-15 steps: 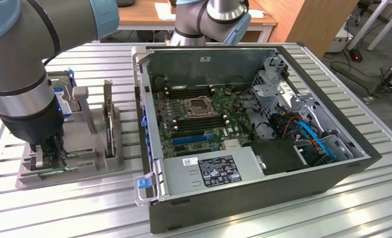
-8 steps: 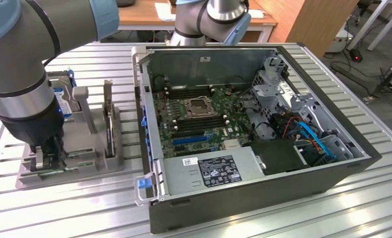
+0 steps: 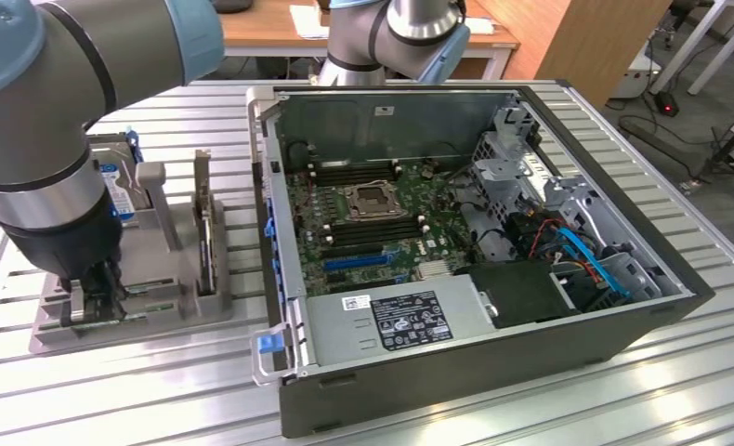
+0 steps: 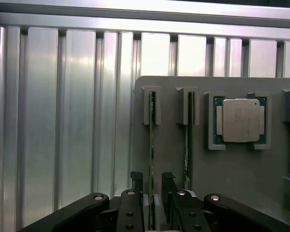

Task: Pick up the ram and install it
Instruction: 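Pick up the ram and move it above insertion slot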

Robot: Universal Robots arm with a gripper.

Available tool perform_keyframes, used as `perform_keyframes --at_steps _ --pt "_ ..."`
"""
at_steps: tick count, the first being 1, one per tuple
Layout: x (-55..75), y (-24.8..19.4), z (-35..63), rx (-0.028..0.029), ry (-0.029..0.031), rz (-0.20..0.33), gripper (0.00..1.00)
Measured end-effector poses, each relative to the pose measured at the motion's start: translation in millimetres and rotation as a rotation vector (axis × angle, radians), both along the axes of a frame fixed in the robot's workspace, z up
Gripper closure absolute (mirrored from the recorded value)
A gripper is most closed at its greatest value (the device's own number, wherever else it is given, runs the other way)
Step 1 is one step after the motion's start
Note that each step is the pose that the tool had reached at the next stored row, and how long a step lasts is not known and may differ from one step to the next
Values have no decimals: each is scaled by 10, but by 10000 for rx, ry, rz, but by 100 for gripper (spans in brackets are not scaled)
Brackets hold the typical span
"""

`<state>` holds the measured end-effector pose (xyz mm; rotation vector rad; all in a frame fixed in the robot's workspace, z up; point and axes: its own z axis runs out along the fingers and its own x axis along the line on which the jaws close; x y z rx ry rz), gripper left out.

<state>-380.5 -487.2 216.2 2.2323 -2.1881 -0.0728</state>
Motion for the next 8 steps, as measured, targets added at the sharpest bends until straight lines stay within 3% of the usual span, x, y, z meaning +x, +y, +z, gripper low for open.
perform_keyframes --at_steps 8 --pt "0 0 -72 0 0 36 71"
